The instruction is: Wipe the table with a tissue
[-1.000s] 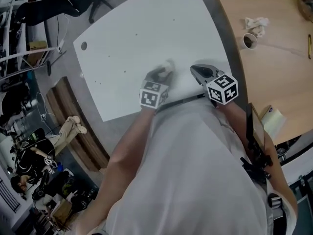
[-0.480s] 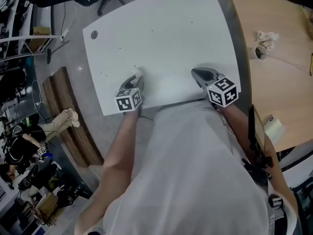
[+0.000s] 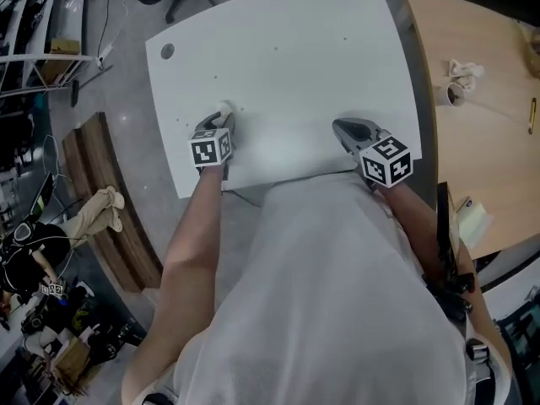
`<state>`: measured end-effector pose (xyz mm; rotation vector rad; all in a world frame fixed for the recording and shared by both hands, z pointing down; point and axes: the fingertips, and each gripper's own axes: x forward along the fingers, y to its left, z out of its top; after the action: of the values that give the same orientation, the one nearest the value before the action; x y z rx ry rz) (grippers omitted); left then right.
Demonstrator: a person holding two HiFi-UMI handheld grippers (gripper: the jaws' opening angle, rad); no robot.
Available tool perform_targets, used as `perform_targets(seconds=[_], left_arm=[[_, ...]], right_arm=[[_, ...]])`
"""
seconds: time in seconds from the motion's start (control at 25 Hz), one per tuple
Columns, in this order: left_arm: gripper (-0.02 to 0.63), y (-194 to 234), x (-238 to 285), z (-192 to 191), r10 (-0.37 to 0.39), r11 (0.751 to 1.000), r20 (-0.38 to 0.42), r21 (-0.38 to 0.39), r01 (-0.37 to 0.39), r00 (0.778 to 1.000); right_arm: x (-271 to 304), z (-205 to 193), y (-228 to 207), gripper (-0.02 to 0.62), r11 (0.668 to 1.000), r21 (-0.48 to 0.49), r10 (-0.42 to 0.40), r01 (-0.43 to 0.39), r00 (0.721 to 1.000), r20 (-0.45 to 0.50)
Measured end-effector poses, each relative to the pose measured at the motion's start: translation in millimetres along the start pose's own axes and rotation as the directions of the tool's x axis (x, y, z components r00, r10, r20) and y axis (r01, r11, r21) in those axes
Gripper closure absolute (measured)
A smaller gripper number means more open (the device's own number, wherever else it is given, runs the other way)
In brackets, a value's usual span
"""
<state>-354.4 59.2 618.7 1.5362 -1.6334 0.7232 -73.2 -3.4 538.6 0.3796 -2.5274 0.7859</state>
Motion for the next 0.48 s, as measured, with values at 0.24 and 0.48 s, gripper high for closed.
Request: perform_targets(seconds=[0.24,0.48], left_arm=[[0.48,4.9,15.2,5.1,0.006,0.998,-0.052,0.066,-0.003,0.999],[0.482,-5.9,20.5,5.6,0.079,0.97,-0.126,0.238,-0.048,0.989]], right_arm=[[5.1,8.2,3.7,0.577,1.0,0.008,-0.021,0.021,1.0,0.014],[4.5,4.9,-4.1,0.577,1.0,0.005,-0.012,0.012,1.0,0.005]])
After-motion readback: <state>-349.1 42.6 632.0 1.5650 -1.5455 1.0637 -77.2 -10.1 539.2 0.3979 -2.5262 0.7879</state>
